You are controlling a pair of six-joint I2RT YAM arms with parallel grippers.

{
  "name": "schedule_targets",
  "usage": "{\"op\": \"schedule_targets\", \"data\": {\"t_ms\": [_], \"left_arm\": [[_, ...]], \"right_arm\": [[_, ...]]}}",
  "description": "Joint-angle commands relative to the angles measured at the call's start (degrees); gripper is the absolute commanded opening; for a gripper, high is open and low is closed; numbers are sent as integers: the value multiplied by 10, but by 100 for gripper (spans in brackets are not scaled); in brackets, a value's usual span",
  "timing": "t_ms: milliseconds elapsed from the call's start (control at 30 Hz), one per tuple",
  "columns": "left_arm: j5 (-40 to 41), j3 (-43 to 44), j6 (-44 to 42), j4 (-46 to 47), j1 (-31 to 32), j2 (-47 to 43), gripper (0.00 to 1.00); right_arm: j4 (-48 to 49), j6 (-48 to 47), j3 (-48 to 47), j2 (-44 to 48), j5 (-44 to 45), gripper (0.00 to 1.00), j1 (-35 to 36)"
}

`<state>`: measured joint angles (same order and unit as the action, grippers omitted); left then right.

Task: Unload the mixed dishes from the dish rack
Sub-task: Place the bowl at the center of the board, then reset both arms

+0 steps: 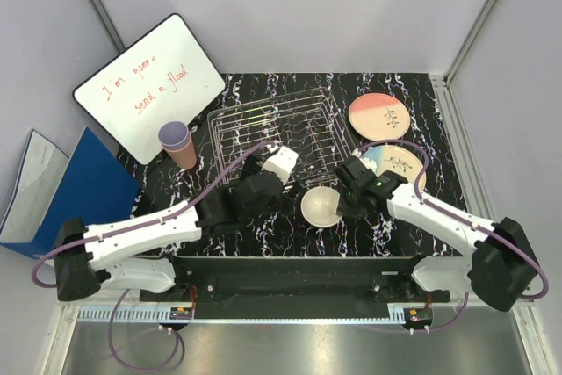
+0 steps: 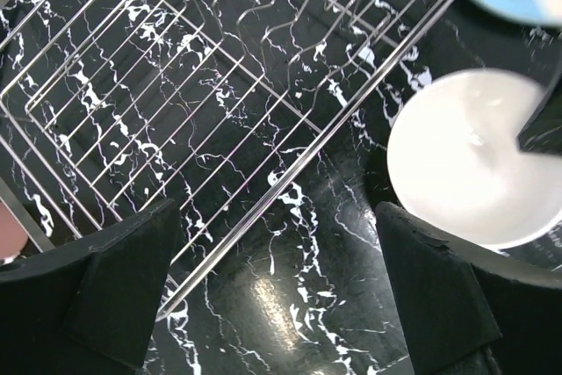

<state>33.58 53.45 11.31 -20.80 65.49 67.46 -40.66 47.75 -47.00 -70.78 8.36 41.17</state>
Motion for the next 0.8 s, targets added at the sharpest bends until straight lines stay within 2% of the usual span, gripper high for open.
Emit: {"op": "schedule_targets", "data": {"t_ms": [0, 433, 467, 500, 633, 767], "left_arm": [[29, -7, 59, 31, 1, -40, 99], [27, -14, 76, 28, 2, -75, 99], [27, -17, 77, 26, 2, -76, 99], [27, -18, 77, 26, 2, -78, 99], [29, -14, 70, 23, 2, -81, 99], [32, -2, 66, 13, 2, -77, 99]], "right_arm": [[61, 16, 16, -21, 3, 0, -11], [96, 17, 22, -76, -18, 1, -11], [99, 21, 27, -74, -19, 6, -11], [98, 23, 31, -71, -18, 18, -11], [94, 32, 38, -13, 0, 53, -11], [44, 30, -3, 29, 33, 70, -12]]}}
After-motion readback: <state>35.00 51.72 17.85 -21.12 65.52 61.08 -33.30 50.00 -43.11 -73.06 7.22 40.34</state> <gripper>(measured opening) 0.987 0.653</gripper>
